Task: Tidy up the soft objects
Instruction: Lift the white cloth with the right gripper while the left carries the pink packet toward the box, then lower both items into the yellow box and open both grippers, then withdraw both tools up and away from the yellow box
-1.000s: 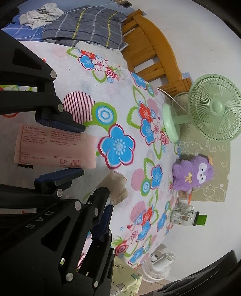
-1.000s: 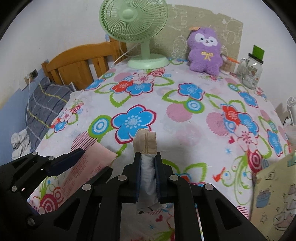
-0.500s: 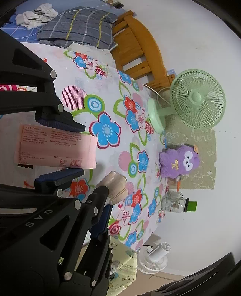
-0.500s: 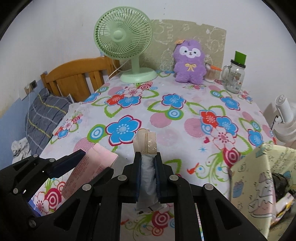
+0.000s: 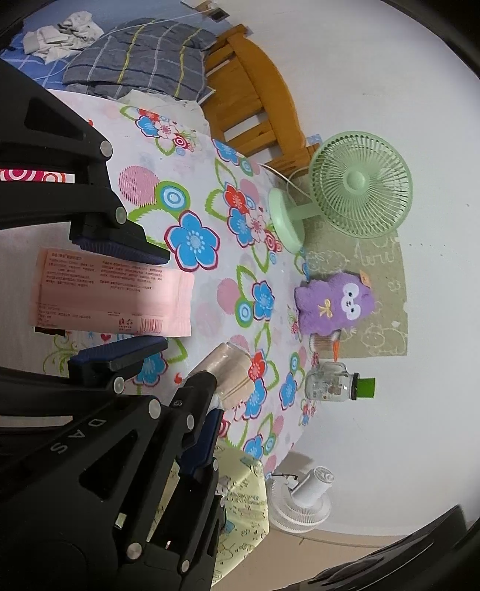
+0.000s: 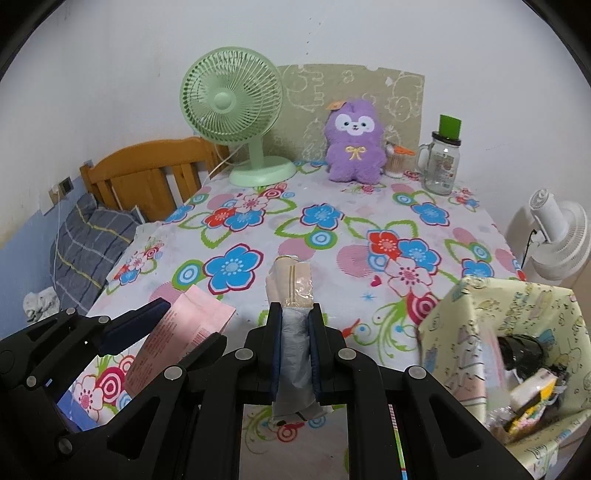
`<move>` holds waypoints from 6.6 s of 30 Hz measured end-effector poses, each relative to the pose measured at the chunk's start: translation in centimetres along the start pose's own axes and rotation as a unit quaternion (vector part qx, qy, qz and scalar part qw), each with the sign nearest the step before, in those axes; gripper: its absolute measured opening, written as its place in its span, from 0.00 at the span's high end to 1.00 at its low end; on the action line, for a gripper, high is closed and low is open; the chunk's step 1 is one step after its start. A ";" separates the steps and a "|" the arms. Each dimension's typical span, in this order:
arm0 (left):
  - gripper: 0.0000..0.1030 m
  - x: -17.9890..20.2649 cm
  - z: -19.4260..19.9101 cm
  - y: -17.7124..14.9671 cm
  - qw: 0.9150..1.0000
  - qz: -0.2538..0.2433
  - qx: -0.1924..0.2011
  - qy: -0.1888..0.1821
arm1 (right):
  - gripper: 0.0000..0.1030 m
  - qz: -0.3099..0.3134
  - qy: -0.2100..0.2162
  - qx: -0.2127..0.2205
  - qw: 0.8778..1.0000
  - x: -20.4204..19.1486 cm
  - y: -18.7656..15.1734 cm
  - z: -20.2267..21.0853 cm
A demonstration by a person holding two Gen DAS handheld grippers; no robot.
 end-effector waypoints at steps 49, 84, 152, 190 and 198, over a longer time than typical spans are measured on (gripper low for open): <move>0.61 13.3 2.8 7.0 0.994 -0.061 0.073 -0.059 | 0.85 -0.057 -0.074 0.074 0.993 13.7 2.2 8.1; 0.60 24.1 -0.8 9.4 0.983 -0.105 0.060 -0.135 | 0.85 -0.128 -0.128 0.066 0.981 25.3 0.7 8.1; 0.00 9.4 2.5 4.6 0.996 -0.009 0.062 -0.056 | 0.06 -0.112 -0.101 0.077 0.986 13.8 -0.1 8.1; 0.00 -0.8 8.4 1.4 0.992 0.074 0.098 0.021 | 0.06 -0.081 -0.089 0.148 0.982 7.7 0.0 13.5; 0.00 -0.8 8.9 1.4 0.992 0.075 0.103 0.025 | 0.06 -0.085 -0.090 0.153 0.980 8.1 -0.1 14.0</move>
Point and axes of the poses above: each gripper's, at about its wrist camera, not at the fingertips, and z roughly against the way its jaws point, x to its right, y to its top, the point moved 10 cm from there along -z, roughly the way its jaws point, and after that the axes turned 7 degrees about -z, right-handed, at the moved point
